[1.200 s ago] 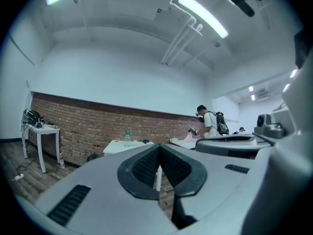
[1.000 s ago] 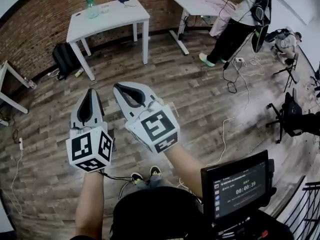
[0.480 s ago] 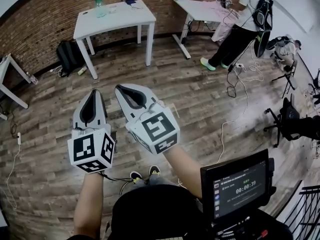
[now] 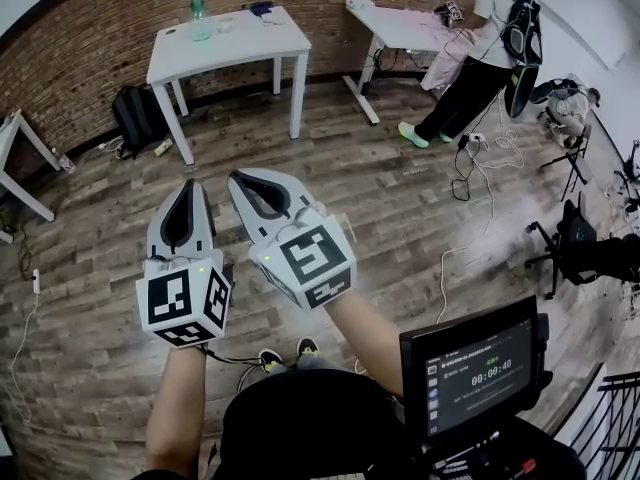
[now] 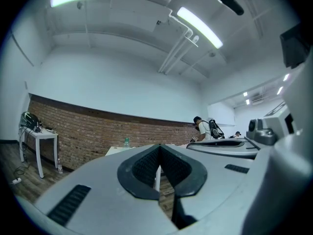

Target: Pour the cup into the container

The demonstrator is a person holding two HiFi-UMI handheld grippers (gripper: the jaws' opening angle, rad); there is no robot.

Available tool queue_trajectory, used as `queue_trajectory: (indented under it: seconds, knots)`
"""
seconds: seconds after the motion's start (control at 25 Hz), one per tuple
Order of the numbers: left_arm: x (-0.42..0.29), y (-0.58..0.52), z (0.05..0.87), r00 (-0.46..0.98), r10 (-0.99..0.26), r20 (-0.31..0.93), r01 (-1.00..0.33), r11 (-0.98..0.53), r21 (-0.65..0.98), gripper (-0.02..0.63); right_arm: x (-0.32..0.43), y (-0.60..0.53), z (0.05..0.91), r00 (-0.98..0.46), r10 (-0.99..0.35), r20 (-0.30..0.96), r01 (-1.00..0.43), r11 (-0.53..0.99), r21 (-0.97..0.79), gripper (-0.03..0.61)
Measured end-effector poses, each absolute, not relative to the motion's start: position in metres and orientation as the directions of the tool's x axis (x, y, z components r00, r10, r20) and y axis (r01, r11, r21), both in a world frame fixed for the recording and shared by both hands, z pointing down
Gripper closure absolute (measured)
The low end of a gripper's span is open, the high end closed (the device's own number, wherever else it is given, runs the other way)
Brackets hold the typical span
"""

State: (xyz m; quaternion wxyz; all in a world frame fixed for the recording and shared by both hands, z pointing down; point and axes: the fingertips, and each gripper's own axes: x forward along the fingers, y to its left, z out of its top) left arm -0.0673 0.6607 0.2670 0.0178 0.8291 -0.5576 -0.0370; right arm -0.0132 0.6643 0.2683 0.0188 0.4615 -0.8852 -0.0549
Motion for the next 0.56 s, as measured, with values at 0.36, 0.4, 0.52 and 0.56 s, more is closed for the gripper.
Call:
queue_trajectory:
  seconds: [0.36,0.4,0.52,0.56]
  knots:
    - [-0.060,0.646,0.263,0.385,-0.922,-0.050,-0.920,-0.388,0.062,0.617,-0.013,0.651,0.264,-0.577,-0.816,-0.033,-0.813,0.570,0.119,0.578]
    - [-0.059,0.645,0.263,0.386,-0.921,-0.050,-0.919,-0.389,0.062,0.617,-0.013,0.650,0.263,-0.577,-0.816,-0.033,-0.813,0.570,0.120,0.578]
    - [-0.059,0.641,0.262,0.387,-0.921,-0.049,-0.919,-0.389,0.063,0.617,-0.014,0.646,0.262,-0.581,-0.813,-0.034,-0.810,0.574,0.119,0.578]
    - [-0.059,0.640,0.261,0.386,-0.921,-0.050,-0.919,-0.388,0.062,0.617,-0.015,0.645,0.262,-0.583,-0.812,-0.034,-0.809,0.576,0.119,0.578]
